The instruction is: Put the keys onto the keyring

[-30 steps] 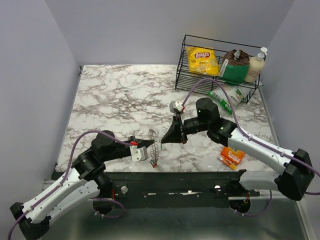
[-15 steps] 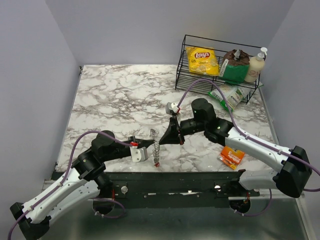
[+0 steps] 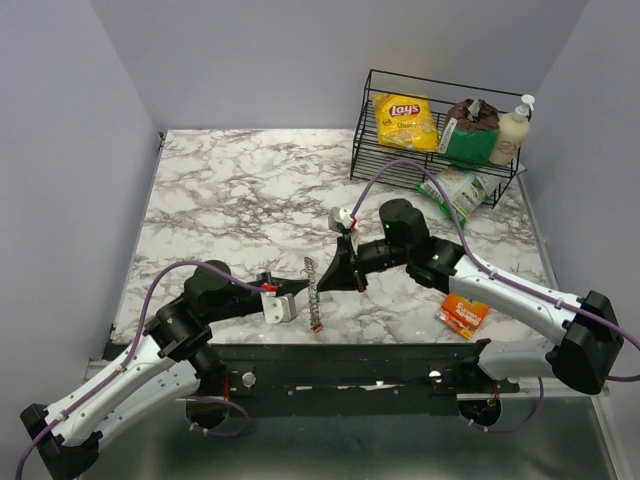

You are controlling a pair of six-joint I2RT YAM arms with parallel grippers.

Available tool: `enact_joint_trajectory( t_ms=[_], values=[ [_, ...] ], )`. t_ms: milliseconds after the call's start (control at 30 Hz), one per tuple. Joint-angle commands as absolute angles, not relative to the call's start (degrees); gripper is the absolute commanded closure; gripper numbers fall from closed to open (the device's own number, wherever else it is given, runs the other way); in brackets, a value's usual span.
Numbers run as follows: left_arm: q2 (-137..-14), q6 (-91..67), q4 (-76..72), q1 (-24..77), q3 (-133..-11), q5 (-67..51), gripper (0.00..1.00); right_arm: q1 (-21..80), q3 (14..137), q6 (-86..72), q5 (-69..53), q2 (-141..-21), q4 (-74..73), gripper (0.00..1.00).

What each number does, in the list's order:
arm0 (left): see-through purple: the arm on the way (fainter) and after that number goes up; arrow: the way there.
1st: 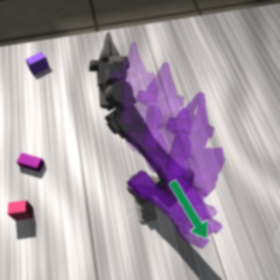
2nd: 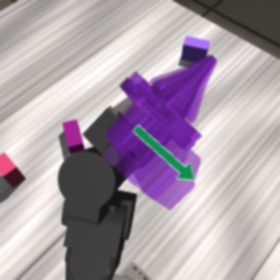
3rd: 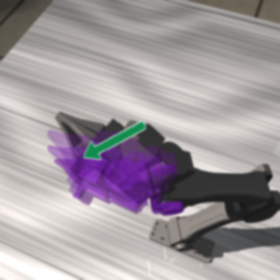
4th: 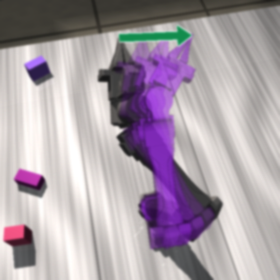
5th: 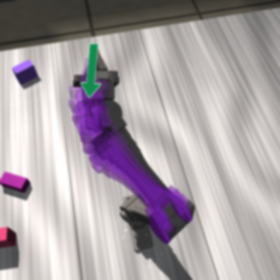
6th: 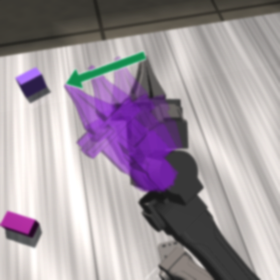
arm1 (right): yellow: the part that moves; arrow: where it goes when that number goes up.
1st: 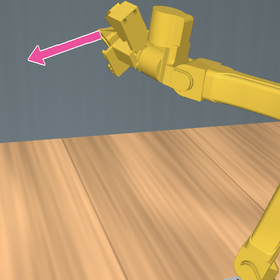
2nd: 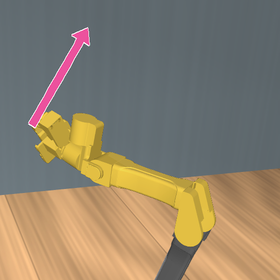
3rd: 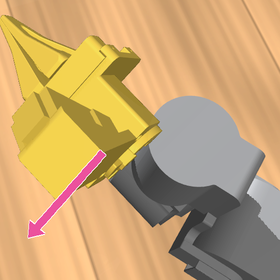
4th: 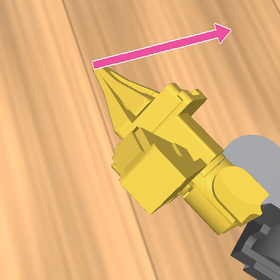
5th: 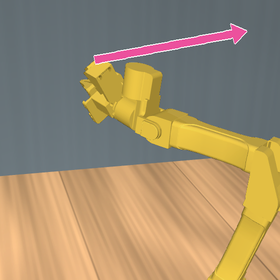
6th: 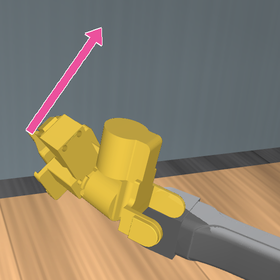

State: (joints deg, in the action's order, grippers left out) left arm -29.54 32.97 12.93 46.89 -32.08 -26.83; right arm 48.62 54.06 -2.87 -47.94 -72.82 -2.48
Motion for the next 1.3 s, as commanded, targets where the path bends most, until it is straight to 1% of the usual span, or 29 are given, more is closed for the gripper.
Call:
enact_joint_trajectory(
  t_ms=[0, 1267],
  values=[
    [-29.3, 33.0, 10.8, 47.1, -32.8, -28.7, 1.0, 49.2, 56.1, -1.9, -46.1, -73.5, -2.9, 0.99],
    [-29.0, 31.6, 10.6, 47.1, -32.7, -32.0, 1.0, 49.5, 55.6, -1.8, -40.9, -72.1, -3.1, 0.99]
  ],
)
